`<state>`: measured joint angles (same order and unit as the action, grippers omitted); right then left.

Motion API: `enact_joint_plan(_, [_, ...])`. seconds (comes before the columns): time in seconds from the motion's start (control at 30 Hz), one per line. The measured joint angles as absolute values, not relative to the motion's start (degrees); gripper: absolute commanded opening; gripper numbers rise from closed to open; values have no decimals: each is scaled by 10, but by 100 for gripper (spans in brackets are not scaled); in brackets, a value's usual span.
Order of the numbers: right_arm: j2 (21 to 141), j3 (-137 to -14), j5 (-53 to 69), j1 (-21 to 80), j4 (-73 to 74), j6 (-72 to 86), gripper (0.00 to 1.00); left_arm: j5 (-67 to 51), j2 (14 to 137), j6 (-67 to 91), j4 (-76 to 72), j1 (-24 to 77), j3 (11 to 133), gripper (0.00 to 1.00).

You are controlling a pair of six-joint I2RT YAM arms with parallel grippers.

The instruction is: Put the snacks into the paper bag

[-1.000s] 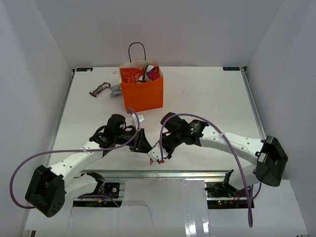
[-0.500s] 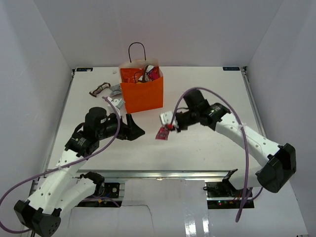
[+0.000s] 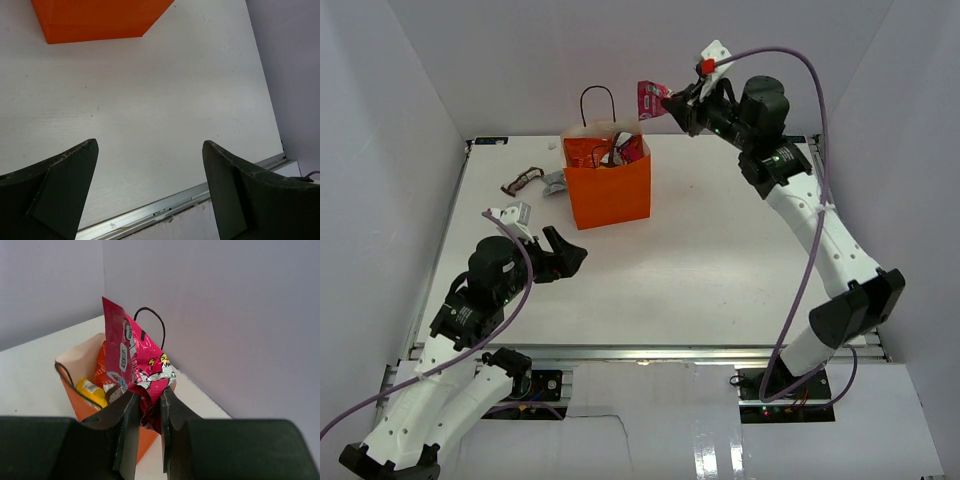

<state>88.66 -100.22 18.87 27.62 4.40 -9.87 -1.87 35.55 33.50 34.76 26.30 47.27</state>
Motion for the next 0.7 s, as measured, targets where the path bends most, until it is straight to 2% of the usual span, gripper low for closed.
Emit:
enact_joint_plan(0.23, [1039, -1083, 151, 296, -11, -31, 8, -2, 367, 355, 354, 263, 469, 95])
enact_joint_plan(0.43, [1096, -1089, 151, 314, -8, -27, 13, 7, 359, 366, 357, 263, 465, 96])
enact_joint_plan(0.53, [1092, -1074, 154, 316, -15, -29, 22, 12, 355, 372, 358, 263, 462, 96])
enact_joint_plan(0.63, [1083, -1051, 164, 316, -18, -33, 37, 16, 356, 381, 356, 263, 456, 96])
enact_joint_plan(0.67, [1082, -1046, 167, 316, -18, -34, 46, 18, 359, 386, 356, 263, 454, 96])
enact_joint_plan(0.7, [1081, -1042, 169, 316, -18, -33, 50, 20, 363, 389, 356, 263, 453, 96])
